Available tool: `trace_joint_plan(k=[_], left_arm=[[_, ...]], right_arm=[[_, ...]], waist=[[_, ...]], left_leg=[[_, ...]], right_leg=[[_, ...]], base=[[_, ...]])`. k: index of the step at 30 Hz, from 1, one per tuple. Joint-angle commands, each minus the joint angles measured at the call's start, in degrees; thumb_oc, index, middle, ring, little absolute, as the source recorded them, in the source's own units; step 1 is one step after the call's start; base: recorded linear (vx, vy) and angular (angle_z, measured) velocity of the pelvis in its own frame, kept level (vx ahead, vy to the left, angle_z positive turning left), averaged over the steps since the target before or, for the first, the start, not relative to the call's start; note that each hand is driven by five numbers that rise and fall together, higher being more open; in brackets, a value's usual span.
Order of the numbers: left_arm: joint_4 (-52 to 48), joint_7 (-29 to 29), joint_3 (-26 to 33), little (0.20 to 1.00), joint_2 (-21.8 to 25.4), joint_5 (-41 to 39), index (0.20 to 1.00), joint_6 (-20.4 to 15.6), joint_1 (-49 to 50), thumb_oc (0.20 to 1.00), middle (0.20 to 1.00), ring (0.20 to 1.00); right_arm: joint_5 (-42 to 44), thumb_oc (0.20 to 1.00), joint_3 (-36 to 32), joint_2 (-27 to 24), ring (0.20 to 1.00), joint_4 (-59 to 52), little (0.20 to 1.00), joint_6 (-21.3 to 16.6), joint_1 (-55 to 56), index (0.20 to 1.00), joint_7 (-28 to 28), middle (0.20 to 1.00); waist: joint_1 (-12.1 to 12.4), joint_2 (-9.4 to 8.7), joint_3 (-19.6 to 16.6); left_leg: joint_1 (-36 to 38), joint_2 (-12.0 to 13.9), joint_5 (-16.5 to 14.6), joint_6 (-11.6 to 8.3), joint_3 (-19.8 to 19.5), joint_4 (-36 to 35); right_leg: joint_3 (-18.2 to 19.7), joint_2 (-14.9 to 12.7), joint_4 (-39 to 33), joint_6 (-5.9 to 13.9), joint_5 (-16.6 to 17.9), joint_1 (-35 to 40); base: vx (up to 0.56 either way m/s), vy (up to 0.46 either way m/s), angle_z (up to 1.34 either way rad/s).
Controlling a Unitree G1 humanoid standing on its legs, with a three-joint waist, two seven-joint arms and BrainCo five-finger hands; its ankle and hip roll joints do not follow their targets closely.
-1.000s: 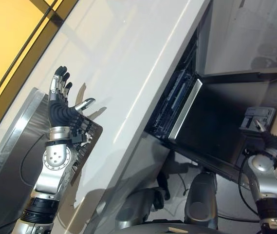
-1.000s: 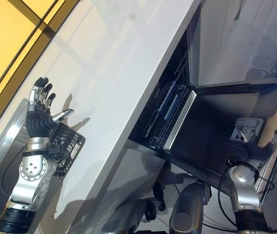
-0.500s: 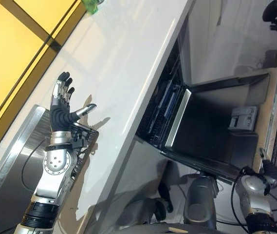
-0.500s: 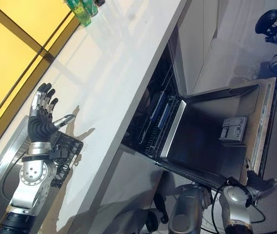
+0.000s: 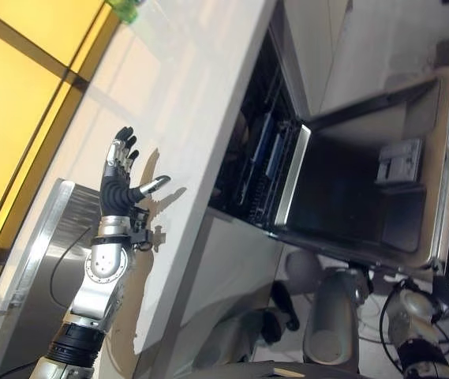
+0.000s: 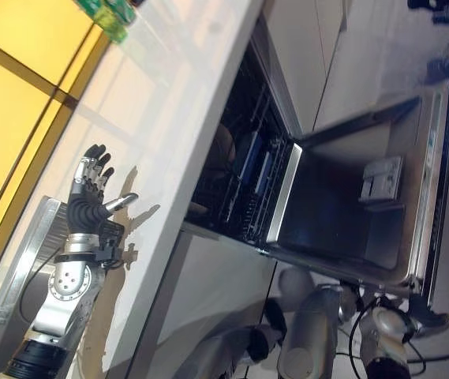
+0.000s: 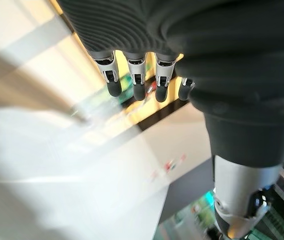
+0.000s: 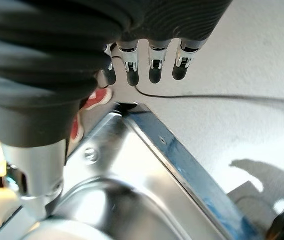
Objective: Pick up plates and place into dishwasher.
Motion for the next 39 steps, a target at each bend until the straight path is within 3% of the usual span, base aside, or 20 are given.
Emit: trace_joint_plan(k=[1,6,7,12,18,23,31,39], left_arm=[[-1.04,3.23,2.91,1.000,-1.34,0.66,1.000,-4.33,-3.47,1.000,1.000,1.000],[-3.53,4.74,1.19,1.000,-1.16,0.54,1.000,-3.52,-3.70,1.000,1.000,1.000],[-5.02,4.72,0.75,1.000,-1.05,0.57,1.000,-3.25,-3.24,1.000,1.000,1.000],[-7.44,3.76,0.40,1.000,0.29,0.05,1.000,-2.78,-3.84,1.000,1.000,1.000],[-7.24,4.02,0.32,1.000,2.57,-0.10,1.000,-1.66,-7.40,1.000,1.000,1.000],[-5.61,3.45,1.27,1.000,3.72,-1.36,1.000,-1.69,-8.86,1.000,1.000,1.000],[-4.78,0.60,3.39,1.000,5.01,-4.06,1.000,-1.89,-8.29,1.000,1.000,1.000],[-4.74,-2.32,5.81,1.000,5.18,-6.09,1.000,-2.38,-5.44,1.000,1.000,1.000]], right_arm=[[1.80,1.000,-0.91,-2.71,1.000,-0.58,1.000,-4.79,-2.99,1.000,0.64,1.000],[3.96,1.000,0.20,-4.59,1.000,-0.67,1.000,-8.58,-7.49,1.000,10.63,1.000],[5.27,1.000,2.20,-4.78,1.000,-1.62,1.000,-7.95,-9.68,1.000,17.21,1.000],[12.35,1.000,10.67,-6.56,1.000,-3.07,1.000,0.47,-17.88,1.000,39.42,1.000],[15.35,1.000,18.37,-6.61,1.000,-9.32,1.000,0.50,-21.11,1.000,58.31,1.000],[15.24,1.000,20.87,-5.99,1.000,-18.23,1.000,2.82,-22.27,1.000,62.98,1.000],[14.14,1.000,22.38,-5.79,1.000,-23.81,1.000,6.12,-23.57,1.000,65.13,1.000],[13.64,1.000,22.39,-5.33,1.000,-25.71,1.000,7.22,-23.05,1.000,66.01,1.000]], waist=[[-2.52,2.96,5.32],[-2.26,5.24,7.37],[-1.46,5.75,7.37],[0.73,5.92,7.37],[2.28,4.29,7.37],[2.56,2.90,7.37],[3.58,1.51,7.37],[6.31,-1.10,6.12]], left_leg=[[-5.34,-0.39,-13.37,-1.64,0.71,19.56],[-9.08,-0.16,-14.51,-1.90,1.39,22.87],[-10.98,-0.45,-14.68,-2.14,1.06,23.91],[-15.85,-0.32,-14.46,-2.78,0.43,26.00],[-18.14,-0.29,-13.42,-3.05,-0.99,25.72],[-17.49,-0.32,-12.73,-3.01,-2.02,24.80],[-14.82,-1.00,-12.56,-2.75,-3.69,24.25],[-11.05,-1.38,-12.41,-2.25,-5.85,23.11]], right_leg=[[4.67,-5.08,-3.77,-2.08,7.13,1.06],[4.98,-4.66,0.33,-2.54,5.09,-3.60],[5.03,-4.47,1.32,-2.80,4.61,-5.55],[4.92,-3.86,3.87,-3.46,3.68,-10.44],[3.42,-3.95,4.27,-3.54,3.79,-12.15],[2.34,-3.85,3.60,-3.45,4.02,-11.10],[0.88,-4.40,2.15,-3.58,4.48,-7.00],[-2.06,-5.72,-1.15,-3.62,5.56,-0.35]], base=[[-0.11,-0.042,-0.17],[-0.04,-0.054,0.00],[-0.04,-0.072,-0.02],[-0.09,-0.125,0.00],[-0.06,-0.106,-0.09],[0.00,-0.030,-0.17],[0.02,0.016,0.14],[0.04,0.049,0.06]])
